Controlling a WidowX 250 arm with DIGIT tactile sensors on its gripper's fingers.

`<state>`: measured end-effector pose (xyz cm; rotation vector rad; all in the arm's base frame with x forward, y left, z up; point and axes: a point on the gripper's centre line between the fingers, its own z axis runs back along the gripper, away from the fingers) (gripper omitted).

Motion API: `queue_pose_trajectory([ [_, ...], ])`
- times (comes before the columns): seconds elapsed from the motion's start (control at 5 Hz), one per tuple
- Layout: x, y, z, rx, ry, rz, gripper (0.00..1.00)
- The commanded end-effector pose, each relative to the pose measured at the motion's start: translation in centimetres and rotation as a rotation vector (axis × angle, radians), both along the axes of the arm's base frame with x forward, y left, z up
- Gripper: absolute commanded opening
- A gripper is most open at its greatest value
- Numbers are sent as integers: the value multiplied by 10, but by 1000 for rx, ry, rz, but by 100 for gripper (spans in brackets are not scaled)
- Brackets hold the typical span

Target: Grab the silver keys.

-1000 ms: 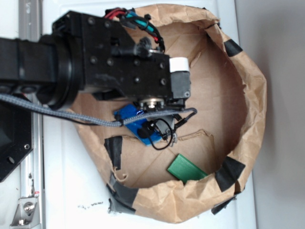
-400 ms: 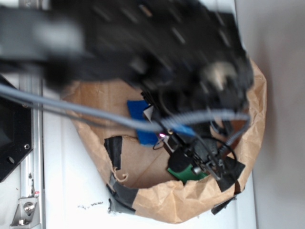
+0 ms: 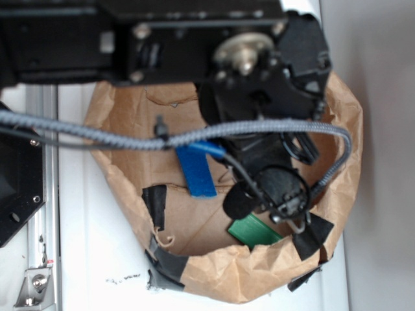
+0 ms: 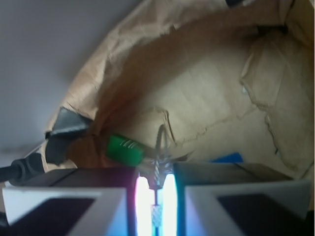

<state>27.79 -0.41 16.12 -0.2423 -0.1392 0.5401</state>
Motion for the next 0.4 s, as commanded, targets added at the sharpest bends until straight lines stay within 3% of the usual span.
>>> queue_pose_trajectory([
  [0.0,7,12,4,60,-8,48,0],
  [0.2,7,11,0,97,9,50,0],
])
